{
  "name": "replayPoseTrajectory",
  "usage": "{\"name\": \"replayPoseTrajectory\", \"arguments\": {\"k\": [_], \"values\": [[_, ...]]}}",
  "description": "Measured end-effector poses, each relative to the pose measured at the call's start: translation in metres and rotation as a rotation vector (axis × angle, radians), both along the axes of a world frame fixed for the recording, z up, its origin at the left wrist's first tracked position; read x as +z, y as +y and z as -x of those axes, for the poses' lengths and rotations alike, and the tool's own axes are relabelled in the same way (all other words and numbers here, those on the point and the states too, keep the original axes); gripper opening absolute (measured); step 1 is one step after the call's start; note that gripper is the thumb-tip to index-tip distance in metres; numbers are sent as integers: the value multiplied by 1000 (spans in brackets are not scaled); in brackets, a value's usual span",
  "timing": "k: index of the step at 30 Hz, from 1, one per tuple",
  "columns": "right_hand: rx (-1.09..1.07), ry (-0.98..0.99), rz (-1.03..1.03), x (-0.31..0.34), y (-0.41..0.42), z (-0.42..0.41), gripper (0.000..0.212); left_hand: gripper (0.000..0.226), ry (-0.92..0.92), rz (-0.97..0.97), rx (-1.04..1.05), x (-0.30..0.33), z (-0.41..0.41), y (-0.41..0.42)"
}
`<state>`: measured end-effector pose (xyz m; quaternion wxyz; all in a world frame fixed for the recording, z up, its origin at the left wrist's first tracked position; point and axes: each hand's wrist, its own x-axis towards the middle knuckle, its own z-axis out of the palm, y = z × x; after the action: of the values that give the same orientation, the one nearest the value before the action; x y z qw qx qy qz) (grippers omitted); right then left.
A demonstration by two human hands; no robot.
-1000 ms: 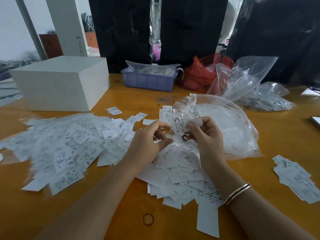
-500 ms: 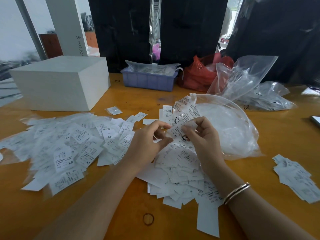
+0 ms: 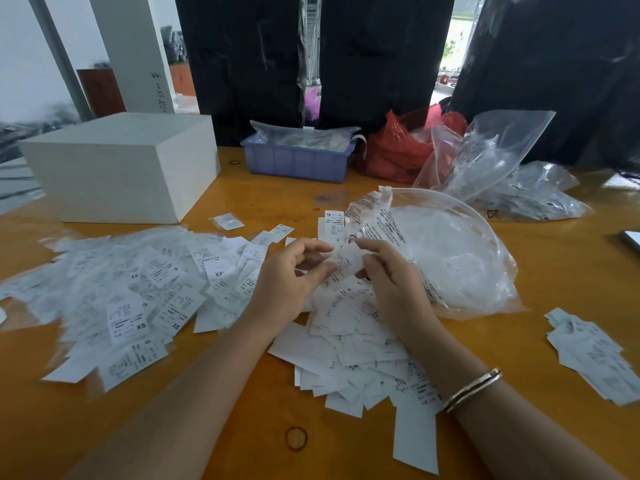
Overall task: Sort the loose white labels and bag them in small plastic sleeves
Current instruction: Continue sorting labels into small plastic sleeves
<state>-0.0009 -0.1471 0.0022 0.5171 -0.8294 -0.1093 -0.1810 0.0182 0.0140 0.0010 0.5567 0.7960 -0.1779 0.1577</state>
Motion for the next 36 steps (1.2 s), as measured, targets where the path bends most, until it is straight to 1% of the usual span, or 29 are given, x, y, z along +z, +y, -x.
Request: {"name": "replayPoseTrajectory", "arguments": {"k": [1,2,3,5,9,10,11,13,15,16,19,20,22,24,25,27,29,31,33,34,36], "values": [[-24,14,-53,0,-1,0,29,25,11,23,0,0,0,0],[-33,25,-65,0,-1,-2,26,25,19,45,-4,0,-1,1],[-26,28,-32,-2,-1,-3,24,26,26,61,-8,0,-1,0],[17,15,106,-5,-1,-5,25,25,35,79,-13,-1,0,0],[72,-43,526,-11,7,-3,41,23,65,111,7,-1,-1,2],[73,-71,609,-12,8,-3,44,23,77,125,12,-1,-1,2],[67,-95,649,-13,8,-3,44,22,87,136,14,-1,-1,2],[4,-120,582,-12,7,-5,36,21,92,125,15,-1,-1,2],[-100,-145,469,-10,3,-8,19,19,93,101,-17,0,0,2],[-141,-160,437,-9,1,-9,14,20,100,90,-48,0,1,2],[-179,-173,363,-9,-4,-10,13,26,62,-7,-71,1,0,4],[-186,-188,340,-7,-5,-10,16,27,34,-39,-33,2,0,5],[-251,-248,260,-2,-10,-11,22,28,1,-58,116,3,-2,10],[-383,-309,178,3,-24,-15,24,31,-27,-75,298,5,-5,16],[-454,-299,167,4,-33,-17,24,32,-42,-115,380,5,-7,20],[-566,-202,202,3,-52,-21,27,34,-37,-230,507,4,-11,27],[-617,-53,281,0,-65,-25,29,32,24,-343,566,0,-13,31],[-607,110,428,-5,-69,-28,35,29,76,-496,586,-4,-13,33],[-570,260,585,-9,-68,-30,41,25,88,-701,622,-6,-11,34],[-548,307,647,-9,-67,-31,40,25,79,-777,644,-6,-11,34],[-516,335,734,-10,-64,-32,30,27,30,-823,655,-7,-11,33]]}}
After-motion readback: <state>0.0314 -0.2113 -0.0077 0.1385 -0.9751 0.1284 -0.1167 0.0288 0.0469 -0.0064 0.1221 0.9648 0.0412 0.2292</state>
